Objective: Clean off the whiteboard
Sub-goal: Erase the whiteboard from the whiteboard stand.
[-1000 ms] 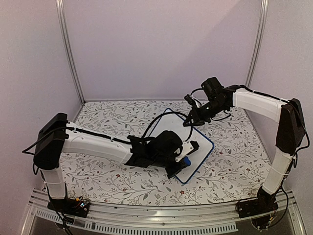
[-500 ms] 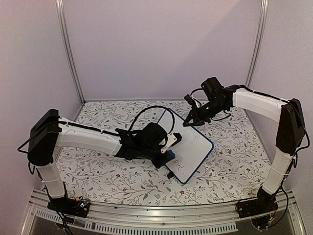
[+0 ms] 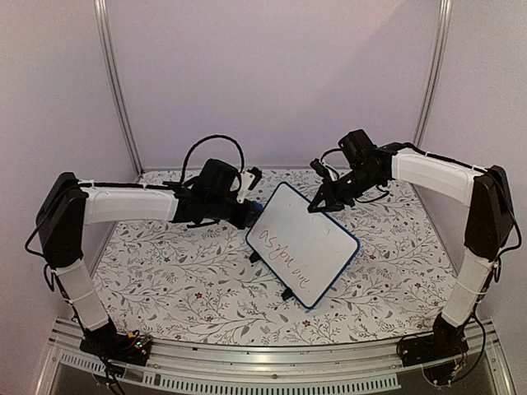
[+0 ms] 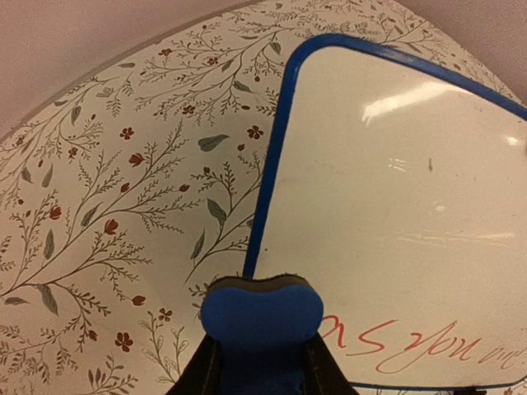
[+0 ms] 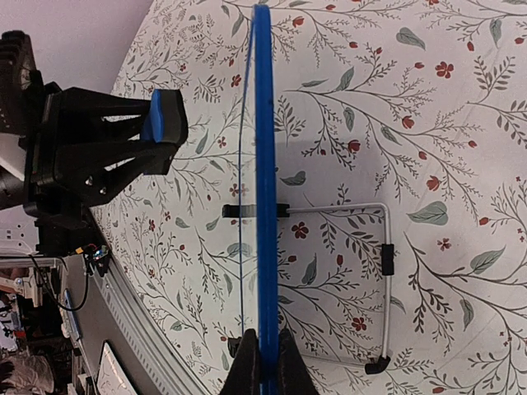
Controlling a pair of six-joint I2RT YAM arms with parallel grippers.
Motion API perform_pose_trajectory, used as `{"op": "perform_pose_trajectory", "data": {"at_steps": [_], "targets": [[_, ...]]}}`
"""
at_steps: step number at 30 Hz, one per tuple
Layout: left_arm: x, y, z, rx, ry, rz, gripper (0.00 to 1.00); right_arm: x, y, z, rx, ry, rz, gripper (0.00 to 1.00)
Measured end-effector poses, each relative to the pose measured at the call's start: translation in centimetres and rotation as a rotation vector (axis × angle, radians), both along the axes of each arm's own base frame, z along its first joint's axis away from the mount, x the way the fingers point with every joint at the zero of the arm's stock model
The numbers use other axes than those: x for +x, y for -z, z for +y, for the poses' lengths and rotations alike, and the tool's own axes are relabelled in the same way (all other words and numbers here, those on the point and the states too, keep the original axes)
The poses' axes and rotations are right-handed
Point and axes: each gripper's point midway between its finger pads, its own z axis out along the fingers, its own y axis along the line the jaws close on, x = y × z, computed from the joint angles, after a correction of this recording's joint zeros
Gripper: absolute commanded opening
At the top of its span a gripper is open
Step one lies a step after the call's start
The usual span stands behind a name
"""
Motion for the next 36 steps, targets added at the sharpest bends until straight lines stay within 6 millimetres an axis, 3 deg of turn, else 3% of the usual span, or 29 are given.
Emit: {"op": "perform_pose_trajectory", "data": {"at_steps": [5,15,20,29,36], "targets": [[1.2,-0.1,1.2,-0.037,-0.017,0.018,0.0,0.0,0.0,0.0,0.0,0.0,0.0,0.0],[-1.3,2.3,0.5,-0.085,0.068,0.118,0.0,0.0,0.0,0.0,0.0,0.0,0.0,0.0],[-1.5,2.2,0.0,-0.1,0.087,0.119,0.0,0.0,0.0,0.0,0.0,0.0,0.0,0.0],[-1.2,4.5,-0.8,-0.065,0.095,0.148,0.0,0.0,0.0,0.0,0.0,0.0,0.0,0.0],[-1.4,4.8,-1.0,-0.058,0.102,0.152,0.0,0.0,0.0,0.0,0.0,0.0,0.0,0.0]]}}
